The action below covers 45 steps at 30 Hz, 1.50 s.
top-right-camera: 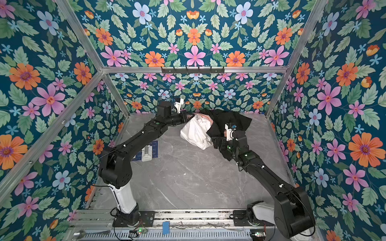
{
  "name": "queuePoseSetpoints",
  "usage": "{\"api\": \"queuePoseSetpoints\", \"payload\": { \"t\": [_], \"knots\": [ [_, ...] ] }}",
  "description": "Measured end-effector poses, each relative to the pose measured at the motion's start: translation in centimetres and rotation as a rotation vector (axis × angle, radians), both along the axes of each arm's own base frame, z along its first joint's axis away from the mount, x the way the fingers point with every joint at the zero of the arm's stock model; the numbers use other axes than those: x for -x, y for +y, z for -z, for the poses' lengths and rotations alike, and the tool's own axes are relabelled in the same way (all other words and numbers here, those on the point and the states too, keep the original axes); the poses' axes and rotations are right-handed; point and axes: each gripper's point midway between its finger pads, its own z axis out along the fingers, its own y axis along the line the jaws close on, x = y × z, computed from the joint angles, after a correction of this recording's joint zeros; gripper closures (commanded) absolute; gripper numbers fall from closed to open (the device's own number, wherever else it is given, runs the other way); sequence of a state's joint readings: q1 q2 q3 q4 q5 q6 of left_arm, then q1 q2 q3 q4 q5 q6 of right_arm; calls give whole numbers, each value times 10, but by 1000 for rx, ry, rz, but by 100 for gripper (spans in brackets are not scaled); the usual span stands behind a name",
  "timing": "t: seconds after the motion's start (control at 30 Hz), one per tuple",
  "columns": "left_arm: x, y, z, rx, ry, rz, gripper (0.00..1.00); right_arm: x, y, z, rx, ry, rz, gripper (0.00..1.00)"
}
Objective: Pick out a specific cloth from the pile
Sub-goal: 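Lift the white cloth with the left gripper, pulling it out of the pile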
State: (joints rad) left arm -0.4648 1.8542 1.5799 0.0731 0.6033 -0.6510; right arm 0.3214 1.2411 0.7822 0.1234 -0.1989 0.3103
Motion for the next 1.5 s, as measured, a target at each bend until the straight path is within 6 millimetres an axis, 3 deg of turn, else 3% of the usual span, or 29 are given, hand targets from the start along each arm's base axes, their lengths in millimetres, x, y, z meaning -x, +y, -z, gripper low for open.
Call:
{"api": "queuePoseSetpoints", "payload": {
  "t": [0.37,1.13,1.5],
  "knots": [
    [-2,-3,-32,31,-57,9,100,2,-1,0,0,-1,1,1],
    [0,1,-65,45,-141,2,100,3,-6,-4,8,-18,27,1],
    [1,0,-92,86,-182,5,100,2,-15,-28,30,-93,62,1]
  ]
}}
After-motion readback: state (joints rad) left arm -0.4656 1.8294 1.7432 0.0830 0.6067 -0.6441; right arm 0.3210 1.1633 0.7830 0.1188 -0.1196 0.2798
